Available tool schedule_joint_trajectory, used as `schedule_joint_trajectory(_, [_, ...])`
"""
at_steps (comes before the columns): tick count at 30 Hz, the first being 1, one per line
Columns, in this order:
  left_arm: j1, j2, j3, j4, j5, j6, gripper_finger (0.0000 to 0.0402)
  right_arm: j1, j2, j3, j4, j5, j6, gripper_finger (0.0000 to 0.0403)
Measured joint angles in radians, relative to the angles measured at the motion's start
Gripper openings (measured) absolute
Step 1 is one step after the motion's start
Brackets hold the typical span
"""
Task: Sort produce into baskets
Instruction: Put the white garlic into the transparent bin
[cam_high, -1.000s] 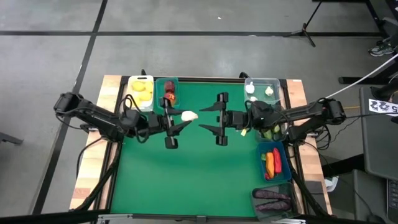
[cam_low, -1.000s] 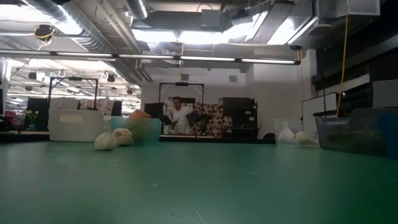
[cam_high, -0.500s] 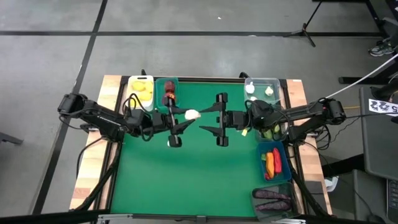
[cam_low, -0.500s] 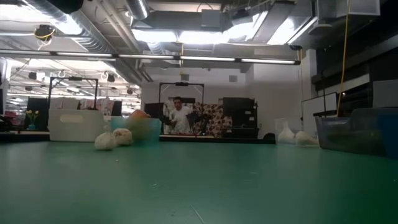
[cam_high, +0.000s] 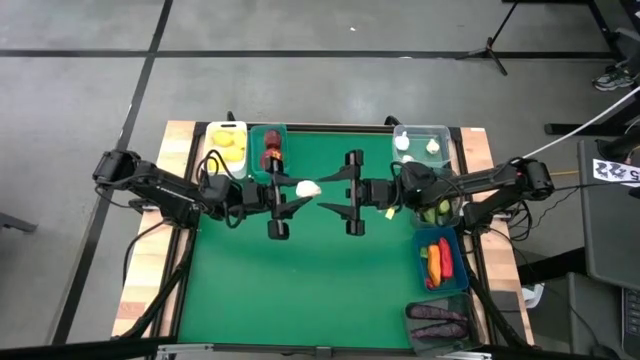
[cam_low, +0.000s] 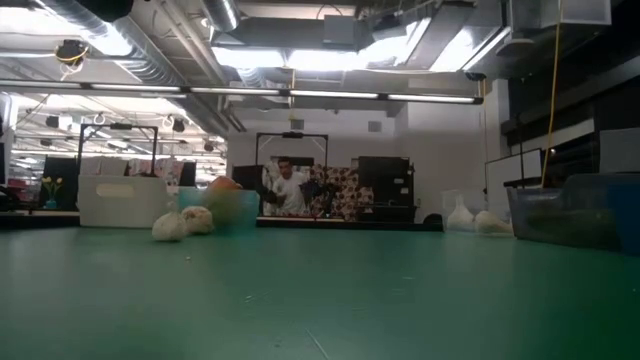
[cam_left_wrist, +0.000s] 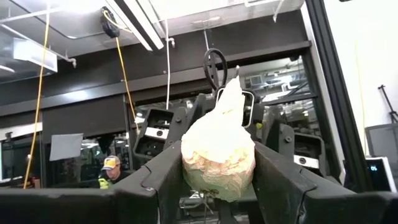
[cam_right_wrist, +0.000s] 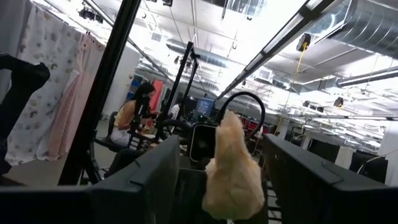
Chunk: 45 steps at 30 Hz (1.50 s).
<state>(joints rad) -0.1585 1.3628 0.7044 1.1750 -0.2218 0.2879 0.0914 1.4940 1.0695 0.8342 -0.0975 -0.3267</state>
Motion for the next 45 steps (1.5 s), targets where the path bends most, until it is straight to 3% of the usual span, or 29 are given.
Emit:
schedule_joint_trajectory(7, [0.004, 0.037, 0.028, -0.003, 0.006, 0.010, 0.0166, 0.000, 0.065, 0.052, -0.002, 0.020, -0.016, 0.0227])
schedule_joint_trajectory(18, [0.004, 0.039, 0.028, -0.014, 0.006, 0.010, 0.0166, 0.000, 0.066, 0.058, -0.038, 0.036, -0.018, 0.0226])
schedule_joint_trajectory(21, [0.004, 0.039, 0.028, -0.017, 0.006, 0.010, 0.0166, 0.000, 0.067, 0.058, -0.044, 0.036, -0.018, 0.0210])
schedule_joint_trajectory(31, [0.004, 0.039, 0.028, -0.020, 0.006, 0.006, 0.0166, 0.000, 0.065, 0.058, -0.042, 0.036, -0.011, 0.0102])
schedule_joint_trajectory(45, [0.003, 0.032, 0.028, -0.053, -0.025, 0.052, 0.0166, 0.000, 0.061, 0.058, -0.055, 0.045, 0.010, 0.0092])
